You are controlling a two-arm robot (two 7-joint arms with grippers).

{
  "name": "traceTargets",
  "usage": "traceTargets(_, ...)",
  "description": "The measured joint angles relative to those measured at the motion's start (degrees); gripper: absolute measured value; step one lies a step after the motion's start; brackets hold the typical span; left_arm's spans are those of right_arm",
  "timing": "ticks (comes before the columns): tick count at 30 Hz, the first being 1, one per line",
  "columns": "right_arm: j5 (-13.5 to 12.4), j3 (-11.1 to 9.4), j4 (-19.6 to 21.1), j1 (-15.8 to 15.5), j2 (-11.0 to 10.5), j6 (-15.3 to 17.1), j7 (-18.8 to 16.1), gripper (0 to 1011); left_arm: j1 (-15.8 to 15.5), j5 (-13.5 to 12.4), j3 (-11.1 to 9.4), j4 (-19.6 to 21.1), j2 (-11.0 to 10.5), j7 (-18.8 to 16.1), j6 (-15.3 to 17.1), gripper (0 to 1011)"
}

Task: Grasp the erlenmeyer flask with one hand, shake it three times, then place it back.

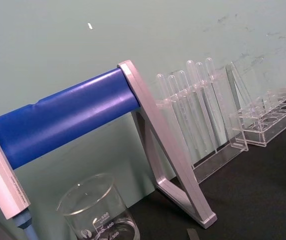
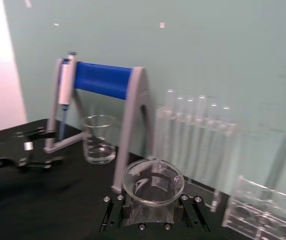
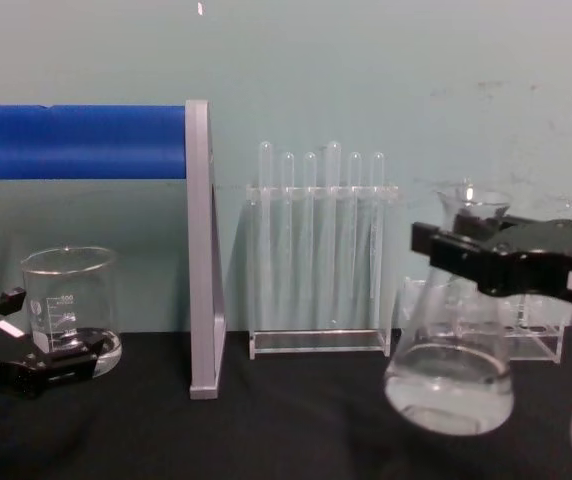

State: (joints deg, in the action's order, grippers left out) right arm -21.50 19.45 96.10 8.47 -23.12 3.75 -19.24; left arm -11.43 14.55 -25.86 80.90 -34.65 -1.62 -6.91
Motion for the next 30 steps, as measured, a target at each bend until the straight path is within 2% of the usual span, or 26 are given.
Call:
traceTargets(17,2.32,-5.31,-5.12,2.39,2.21,-0.08,3.98,453,0.0,0.0,0.0,0.0,0.0,0.0,0.0,1001)
traceTargets(30,3.67,-8.14,-7.04,2.99,3.34,0.1,5.12,453,0.0,0.0,0.0,0.0,0.0,0.0,0.0,1001)
